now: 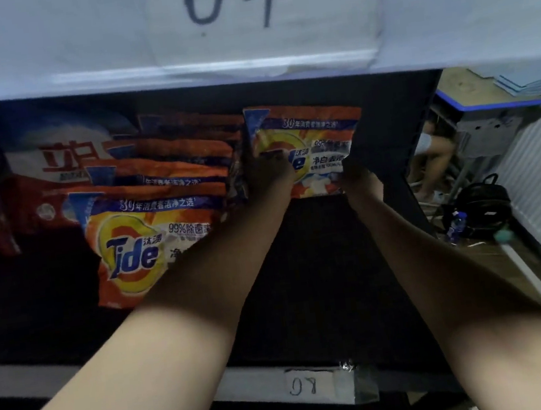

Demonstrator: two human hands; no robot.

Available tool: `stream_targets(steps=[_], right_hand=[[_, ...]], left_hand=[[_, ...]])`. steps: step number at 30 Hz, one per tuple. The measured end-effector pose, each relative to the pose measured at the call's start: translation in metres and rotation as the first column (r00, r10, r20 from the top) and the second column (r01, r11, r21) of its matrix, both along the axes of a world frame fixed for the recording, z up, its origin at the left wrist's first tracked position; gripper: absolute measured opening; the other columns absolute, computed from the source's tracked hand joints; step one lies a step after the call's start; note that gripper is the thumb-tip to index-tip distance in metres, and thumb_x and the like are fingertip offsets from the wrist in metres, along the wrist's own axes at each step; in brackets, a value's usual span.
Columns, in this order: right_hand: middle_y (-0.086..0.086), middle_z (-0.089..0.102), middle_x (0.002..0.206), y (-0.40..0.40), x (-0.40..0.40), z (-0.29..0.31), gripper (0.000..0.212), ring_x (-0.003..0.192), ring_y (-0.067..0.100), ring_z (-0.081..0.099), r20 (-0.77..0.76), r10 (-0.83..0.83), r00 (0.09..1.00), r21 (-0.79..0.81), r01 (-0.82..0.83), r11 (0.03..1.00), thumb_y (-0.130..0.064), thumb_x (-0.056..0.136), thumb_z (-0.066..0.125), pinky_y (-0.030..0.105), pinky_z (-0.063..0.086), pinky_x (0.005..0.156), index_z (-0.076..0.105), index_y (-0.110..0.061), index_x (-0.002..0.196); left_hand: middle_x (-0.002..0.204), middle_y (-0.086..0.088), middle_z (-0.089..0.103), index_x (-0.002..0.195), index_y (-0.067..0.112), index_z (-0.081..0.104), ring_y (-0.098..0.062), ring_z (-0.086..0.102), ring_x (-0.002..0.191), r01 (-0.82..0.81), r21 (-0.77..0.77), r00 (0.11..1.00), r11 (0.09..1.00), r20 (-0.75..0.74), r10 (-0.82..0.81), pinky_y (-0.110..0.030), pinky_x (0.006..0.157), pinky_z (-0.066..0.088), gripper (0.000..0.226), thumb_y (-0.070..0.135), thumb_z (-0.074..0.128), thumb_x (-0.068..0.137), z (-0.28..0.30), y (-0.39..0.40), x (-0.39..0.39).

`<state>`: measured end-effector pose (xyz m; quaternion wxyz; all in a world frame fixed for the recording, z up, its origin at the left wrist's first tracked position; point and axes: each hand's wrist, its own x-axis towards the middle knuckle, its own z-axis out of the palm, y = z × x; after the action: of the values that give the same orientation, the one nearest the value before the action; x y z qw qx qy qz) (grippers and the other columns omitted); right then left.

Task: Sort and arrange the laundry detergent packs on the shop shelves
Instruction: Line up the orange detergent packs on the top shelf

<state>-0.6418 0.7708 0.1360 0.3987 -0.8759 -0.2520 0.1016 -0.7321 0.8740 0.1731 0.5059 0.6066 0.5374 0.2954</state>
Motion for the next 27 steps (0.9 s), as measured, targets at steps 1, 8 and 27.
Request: stream_targets(steps=[1, 8, 27], right_hand=[[0.013, 0.065, 0.114, -0.002, -0.003, -0.004, 0.038, 0.103, 0.03, 0.06, -0.007, -0.015, 1.0, -0.017, 0.015, 1.0, -0.036, 0.092, 0.056, 0.028, 0.038, 0.069, 0.063, -0.007, 0.115], [0.015, 0.045, 0.136, -0.026, -0.072, -0.02, 0.037, 0.126, 0.03, 0.039, 0.198, 0.129, 0.972, -0.271, -0.072, 0.96, -0.012, 0.095, 0.045, 0.035, 0.037, 0.1, 0.045, -0.004, 0.131], [0.013, 0.054, 0.125, -0.08, -0.308, 0.047, 0.032, 0.116, 0.031, 0.048, 0.469, 0.384, 0.796, -0.41, -0.188, 0.892, -0.018, 0.095, 0.046, 0.035, 0.043, 0.091, 0.055, -0.01, 0.125]], left_hand=[[0.14, -0.013, 0.045, 0.141, 0.007, 0.039, -0.028, 0.047, 0.125, -0.001, 0.051, 0.997, 0.999, -0.071, 0.005, -0.033, 0.095, 0.04, 0.051, 0.034, 0.044, 0.099, -0.007, -0.009, -0.006], [0.143, -0.014, 0.038, 0.137, 0.009, 0.041, -0.032, 0.038, 0.13, 0.704, 0.198, 0.526, 0.682, -0.791, -0.313, -0.039, 0.107, 0.034, 0.05, 0.029, 0.053, 0.093, -0.05, -0.051, -0.062], [0.122, -0.011, 0.057, 0.121, 0.012, 0.058, -0.028, 0.051, 0.113, 0.866, 0.46, 0.483, 0.197, -0.871, -0.089, -0.037, 0.09, 0.043, 0.032, 0.028, 0.049, 0.095, 0.034, -0.093, -0.316]])
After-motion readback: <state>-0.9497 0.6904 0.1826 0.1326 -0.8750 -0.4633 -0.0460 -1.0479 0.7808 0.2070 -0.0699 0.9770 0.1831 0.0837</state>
